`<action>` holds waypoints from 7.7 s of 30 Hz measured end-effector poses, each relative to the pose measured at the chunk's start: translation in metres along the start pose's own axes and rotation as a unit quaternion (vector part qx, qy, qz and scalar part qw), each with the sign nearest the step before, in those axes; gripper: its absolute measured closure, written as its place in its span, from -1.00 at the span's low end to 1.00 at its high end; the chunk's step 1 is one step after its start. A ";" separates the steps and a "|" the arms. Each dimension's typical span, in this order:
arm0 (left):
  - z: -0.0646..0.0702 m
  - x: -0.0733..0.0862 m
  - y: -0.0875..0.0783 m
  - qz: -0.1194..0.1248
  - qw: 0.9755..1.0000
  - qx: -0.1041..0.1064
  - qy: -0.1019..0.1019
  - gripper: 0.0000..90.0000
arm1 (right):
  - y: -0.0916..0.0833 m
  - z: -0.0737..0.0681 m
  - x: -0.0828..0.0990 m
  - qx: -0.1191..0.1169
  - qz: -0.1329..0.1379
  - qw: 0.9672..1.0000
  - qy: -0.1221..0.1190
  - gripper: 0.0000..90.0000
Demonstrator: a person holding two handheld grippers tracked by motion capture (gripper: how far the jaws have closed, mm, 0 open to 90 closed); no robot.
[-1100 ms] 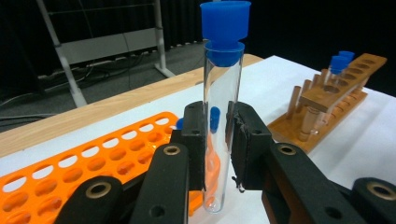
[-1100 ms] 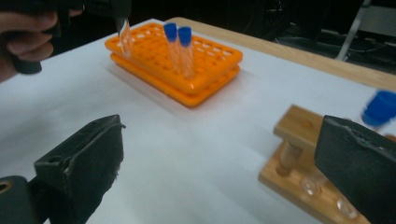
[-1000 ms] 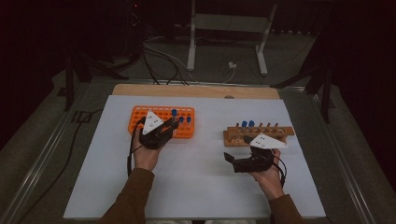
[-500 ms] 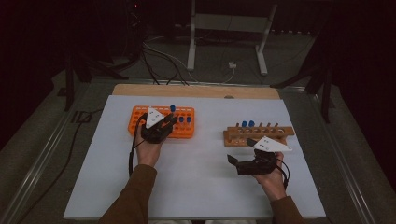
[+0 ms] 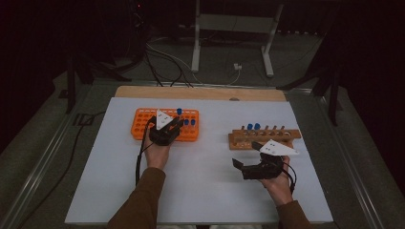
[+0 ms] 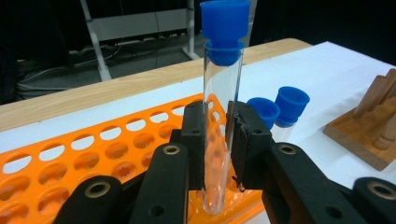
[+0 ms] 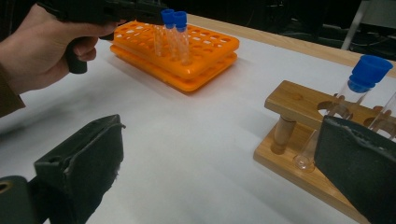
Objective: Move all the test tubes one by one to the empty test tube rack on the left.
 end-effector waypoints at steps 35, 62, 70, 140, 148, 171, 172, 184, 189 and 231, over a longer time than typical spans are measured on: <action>0.001 0.032 0.013 -0.057 0.998 0.011 0.012 0.70 | 0.004 -0.003 0.003 -0.009 -0.005 1.000 0.001 -0.96; 0.001 0.023 0.004 -0.067 0.997 0.025 0.016 0.67 | 0.004 0.001 0.004 -0.009 -0.003 1.000 0.009 -0.96; -0.006 0.017 -0.020 -0.042 0.998 0.036 0.001 0.30 | 0.002 0.004 0.003 -0.005 0.002 1.000 0.012 -0.96; -0.025 0.053 -0.135 -0.007 0.999 -0.030 -0.021 -0.99 | 0.028 0.106 -0.017 0.114 0.005 0.993 0.041 0.53; -0.025 0.053 -0.135 -0.007 0.999 -0.030 -0.022 -0.99 | 0.031 0.108 -0.019 0.118 0.003 0.992 0.037 0.68; -0.017 0.055 -0.132 -0.013 1.000 -0.021 -0.017 -0.99 | 0.028 0.107 -0.024 0.121 0.003 0.992 0.031 0.71; -0.017 0.055 -0.131 -0.013 1.000 -0.021 -0.016 -0.99 | 0.028 0.106 -0.025 0.120 0.004 0.992 0.032 0.71; -0.016 0.056 -0.131 -0.014 1.000 -0.019 -0.017 -0.99 | 0.018 0.102 -0.042 0.121 0.016 0.992 0.022 0.71; -0.015 0.056 -0.130 -0.015 1.000 -0.018 -0.015 -0.99 | 0.015 0.101 -0.048 0.121 0.020 0.992 0.020 0.72; -0.009 0.058 -0.127 -0.021 1.000 -0.012 -0.012 -0.99 | -0.013 0.063 -0.075 0.093 0.030 0.995 -0.014 0.72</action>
Point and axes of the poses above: each handheld gripper's, and its own axes: y roughly forward along the jaws, x roughly out of its underside, z roughly to its right, the point moved 10 cm from there along y, roughly forward along the jaws, and after that the axes turned 7 degrees about y, right-handed, at the moved point
